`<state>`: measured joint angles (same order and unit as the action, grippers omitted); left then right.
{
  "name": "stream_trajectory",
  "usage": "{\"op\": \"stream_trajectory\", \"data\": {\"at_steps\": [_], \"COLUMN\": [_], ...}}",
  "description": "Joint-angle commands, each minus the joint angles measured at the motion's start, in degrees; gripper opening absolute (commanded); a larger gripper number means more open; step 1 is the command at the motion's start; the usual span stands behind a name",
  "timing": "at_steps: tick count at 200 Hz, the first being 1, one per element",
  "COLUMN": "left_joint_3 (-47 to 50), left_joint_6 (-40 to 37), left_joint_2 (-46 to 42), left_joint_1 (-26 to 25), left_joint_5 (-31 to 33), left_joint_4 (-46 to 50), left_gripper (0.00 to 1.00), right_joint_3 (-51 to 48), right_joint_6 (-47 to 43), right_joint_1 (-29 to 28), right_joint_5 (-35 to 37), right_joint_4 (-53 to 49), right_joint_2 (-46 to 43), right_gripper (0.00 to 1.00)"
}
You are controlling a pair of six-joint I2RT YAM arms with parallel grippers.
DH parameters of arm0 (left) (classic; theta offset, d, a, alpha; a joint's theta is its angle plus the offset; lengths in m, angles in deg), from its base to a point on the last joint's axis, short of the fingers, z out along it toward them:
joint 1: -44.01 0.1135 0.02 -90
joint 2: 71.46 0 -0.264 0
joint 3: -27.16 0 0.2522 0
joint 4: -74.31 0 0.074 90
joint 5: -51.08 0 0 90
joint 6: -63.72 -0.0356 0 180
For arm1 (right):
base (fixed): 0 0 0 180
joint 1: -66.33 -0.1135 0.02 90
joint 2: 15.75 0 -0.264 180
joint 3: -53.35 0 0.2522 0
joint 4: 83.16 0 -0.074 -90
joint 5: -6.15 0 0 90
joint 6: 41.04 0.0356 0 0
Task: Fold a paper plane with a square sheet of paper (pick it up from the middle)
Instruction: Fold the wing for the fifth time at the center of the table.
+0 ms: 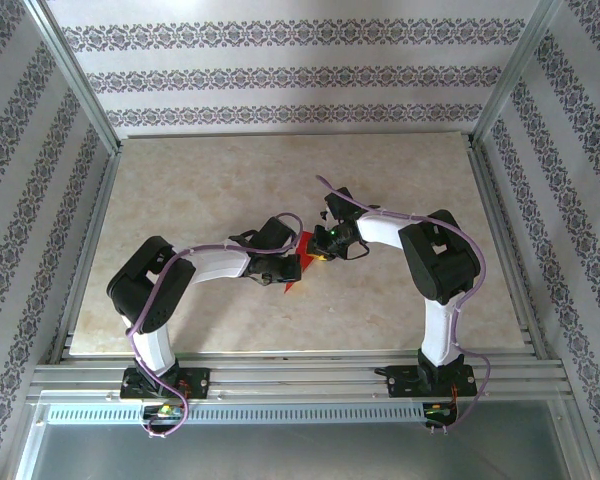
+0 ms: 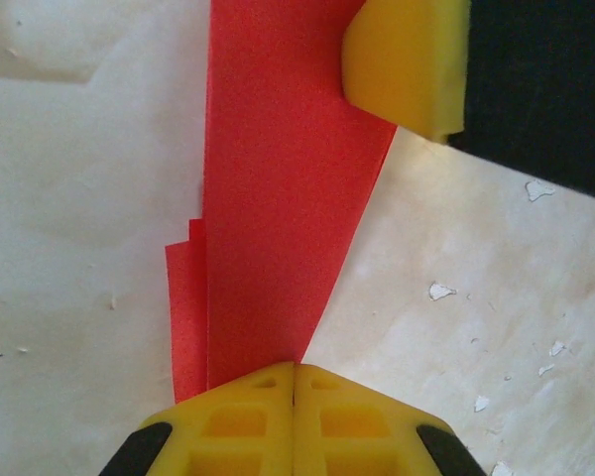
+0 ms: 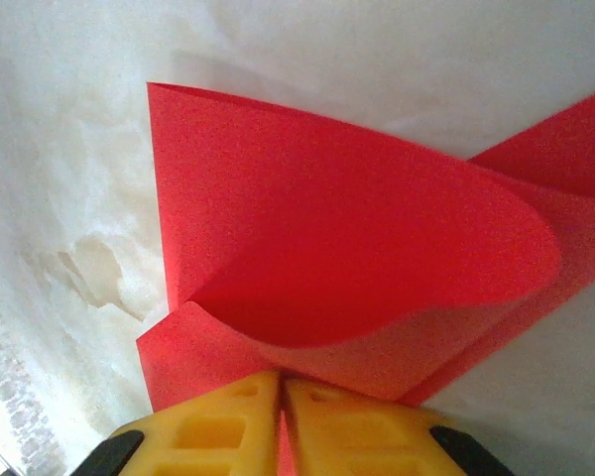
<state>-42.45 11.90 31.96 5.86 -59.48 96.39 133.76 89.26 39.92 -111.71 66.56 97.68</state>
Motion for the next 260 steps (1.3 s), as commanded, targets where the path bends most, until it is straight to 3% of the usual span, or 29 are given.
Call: {"op": "stream_trajectory", "data": {"at_steps": [1,41,134,184,260], "left_joint_3": [1.37,1.89,2.17,2.07,1.61], "left_joint_6": [0.52,0.64,0.72,0.76,1.29], "left_joint_2": [0.99,2.26,2.93,2.69,-0.11], "left_joint_1": [0.37,0.45,0.45,0.45,0.53], "left_joint_5": [2.00,2.40,2.12,1.82,0.95], "left_joint_4": [3.72,4.60,4.69,4.25,3.09], "left_gripper": [0.06,0.04,0.00,0.00,0.00], "right_joint_3": [-2.49,-2.81,-3.87,-6.37,-7.87], "right_joint_6": [-1.03,-1.09,-6.63,-3.58,-2.68], "right_joint_1": [-0.30,-0.13,-1.43,-4.24,-2.94], "right_joint_5": [9.14,6.83,-0.77,-0.10,2.38], "right_joint_4": [-5.99,-3.62,6.75,8.38,7.93], "right_joint_2": [5.81,4.36,-9.57,-5.89,-0.51], "right_gripper": [0.17,0.17,0.17,0.14,0.12]}}
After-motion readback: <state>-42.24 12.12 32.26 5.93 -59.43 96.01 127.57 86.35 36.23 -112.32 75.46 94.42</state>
